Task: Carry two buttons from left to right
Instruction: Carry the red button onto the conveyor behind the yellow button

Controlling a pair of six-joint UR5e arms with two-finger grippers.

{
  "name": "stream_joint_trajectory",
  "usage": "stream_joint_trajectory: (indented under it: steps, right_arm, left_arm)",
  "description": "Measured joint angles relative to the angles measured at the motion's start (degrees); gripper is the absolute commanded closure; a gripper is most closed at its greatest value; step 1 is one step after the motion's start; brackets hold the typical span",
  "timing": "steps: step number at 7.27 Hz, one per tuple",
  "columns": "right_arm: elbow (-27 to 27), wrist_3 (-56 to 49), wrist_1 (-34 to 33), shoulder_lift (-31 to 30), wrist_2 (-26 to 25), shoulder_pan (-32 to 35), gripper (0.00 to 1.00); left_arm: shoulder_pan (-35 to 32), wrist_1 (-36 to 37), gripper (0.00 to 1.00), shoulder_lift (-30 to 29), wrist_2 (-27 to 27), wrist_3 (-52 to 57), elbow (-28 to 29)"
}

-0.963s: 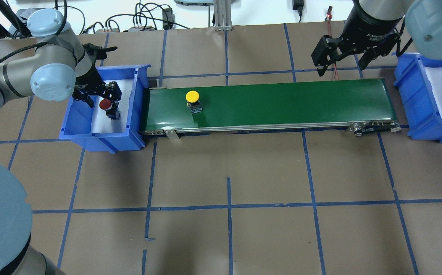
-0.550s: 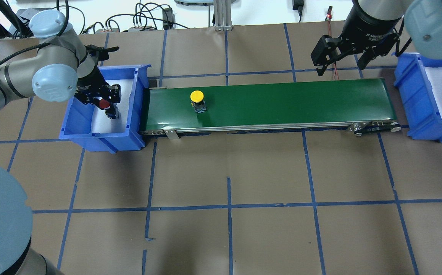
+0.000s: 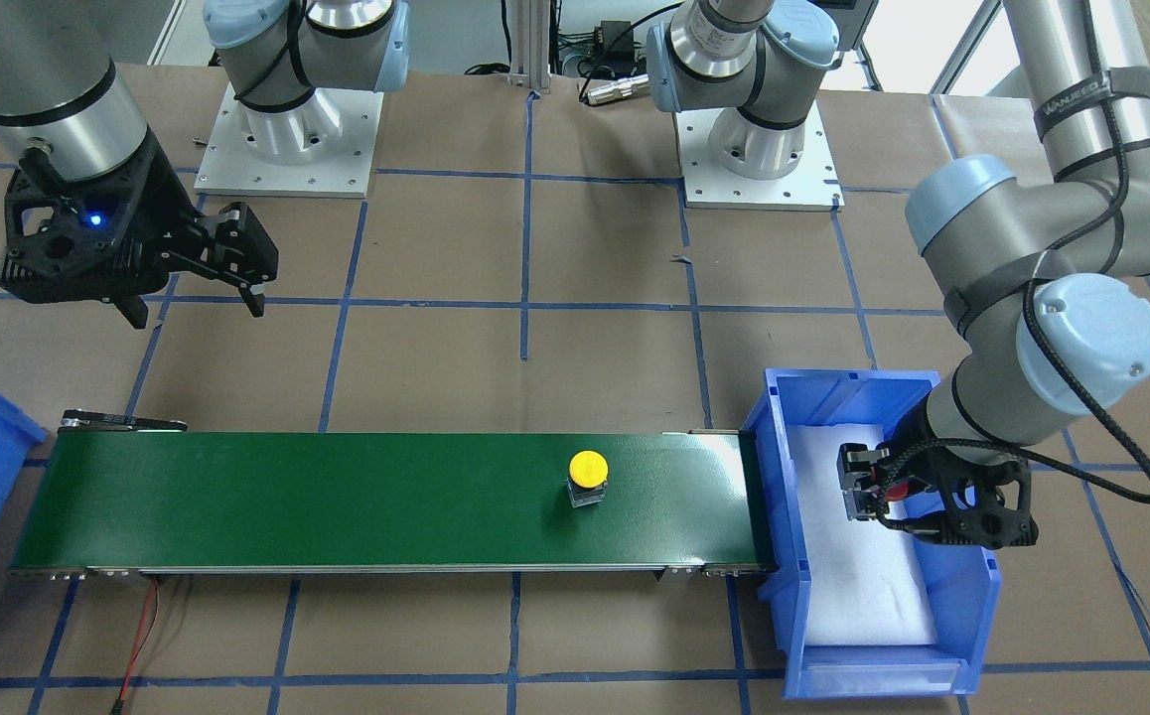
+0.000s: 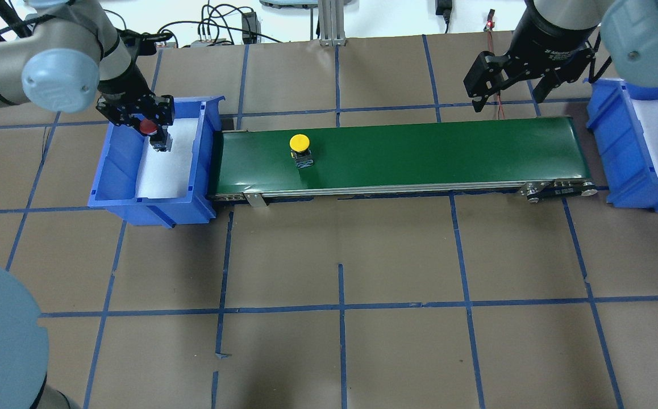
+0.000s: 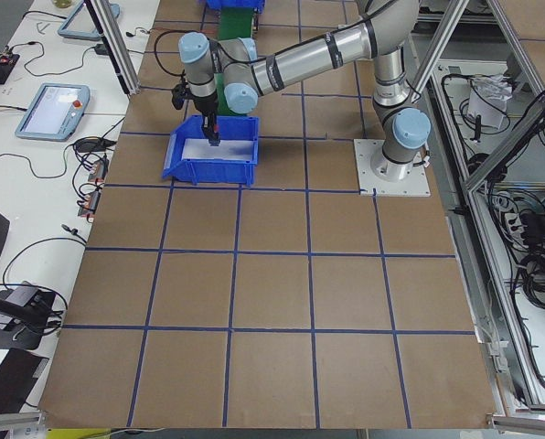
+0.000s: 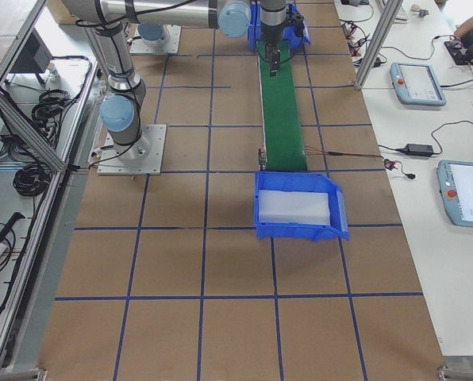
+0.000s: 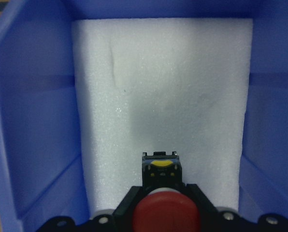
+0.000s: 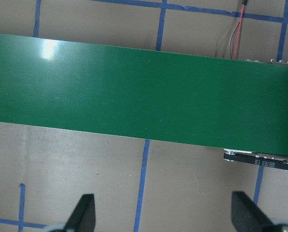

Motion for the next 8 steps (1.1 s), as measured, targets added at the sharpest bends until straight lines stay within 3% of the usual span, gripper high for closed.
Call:
stream_joint_trajectory:
  steps: [2,5,8]
  right_arm:
    - [0.08,0.0,0.23,-0.15,0.16,0.0,0.0]
    - [0.08,0.0,0.37,-0.14,0.09,-0.07,0.0]
    - [0.08,0.0,0.37,-0.16,0.09,-0.18,0.0]
  left_arm:
    - [-7.05,-5.04,0.74,0.82,0.19,1.6,5.36]
    - [-14.61,-4.94,0.74,-0.66,0.15,12.47,4.93]
    - [-16.76,6.65,0.73,-1.65,0.37,32.07,-2.38]
